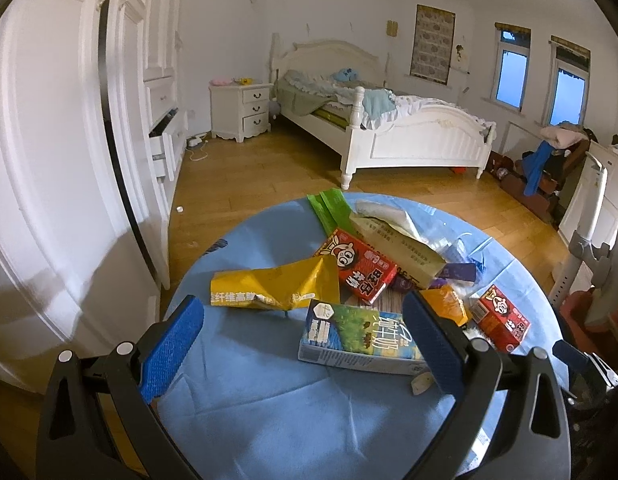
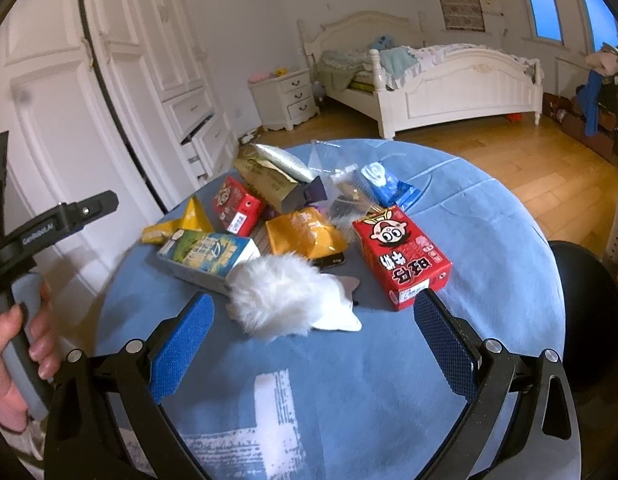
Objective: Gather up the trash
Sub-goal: 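Move both tools toward the snack trash on the blue table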
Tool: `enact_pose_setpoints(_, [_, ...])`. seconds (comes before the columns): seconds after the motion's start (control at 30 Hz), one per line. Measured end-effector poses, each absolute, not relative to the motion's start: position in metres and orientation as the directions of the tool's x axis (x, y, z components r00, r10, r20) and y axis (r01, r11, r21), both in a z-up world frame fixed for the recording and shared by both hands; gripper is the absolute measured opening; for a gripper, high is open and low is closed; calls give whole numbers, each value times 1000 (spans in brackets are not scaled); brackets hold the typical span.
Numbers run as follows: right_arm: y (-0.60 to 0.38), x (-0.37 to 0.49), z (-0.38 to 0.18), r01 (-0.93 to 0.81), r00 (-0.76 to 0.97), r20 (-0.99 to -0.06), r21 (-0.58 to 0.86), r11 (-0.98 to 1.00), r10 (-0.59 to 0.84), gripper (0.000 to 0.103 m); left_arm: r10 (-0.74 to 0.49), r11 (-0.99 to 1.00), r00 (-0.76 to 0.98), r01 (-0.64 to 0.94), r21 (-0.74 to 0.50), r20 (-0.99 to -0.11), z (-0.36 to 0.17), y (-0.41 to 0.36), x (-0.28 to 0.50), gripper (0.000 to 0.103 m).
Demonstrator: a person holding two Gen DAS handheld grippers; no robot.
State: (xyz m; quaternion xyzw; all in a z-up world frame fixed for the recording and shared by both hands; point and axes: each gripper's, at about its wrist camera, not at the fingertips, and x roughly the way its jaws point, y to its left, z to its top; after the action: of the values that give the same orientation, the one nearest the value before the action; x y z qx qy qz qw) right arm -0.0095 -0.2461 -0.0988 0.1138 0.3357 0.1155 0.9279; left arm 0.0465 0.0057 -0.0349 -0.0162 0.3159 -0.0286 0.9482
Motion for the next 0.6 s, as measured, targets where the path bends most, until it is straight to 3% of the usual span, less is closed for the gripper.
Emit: enact_pose_setpoints(0.6, [-244, 6, -103, -151, 734, -611, 279, 948, 297, 99, -76, 997, 766, 65, -41, -638, -50, 3, 64, 98])
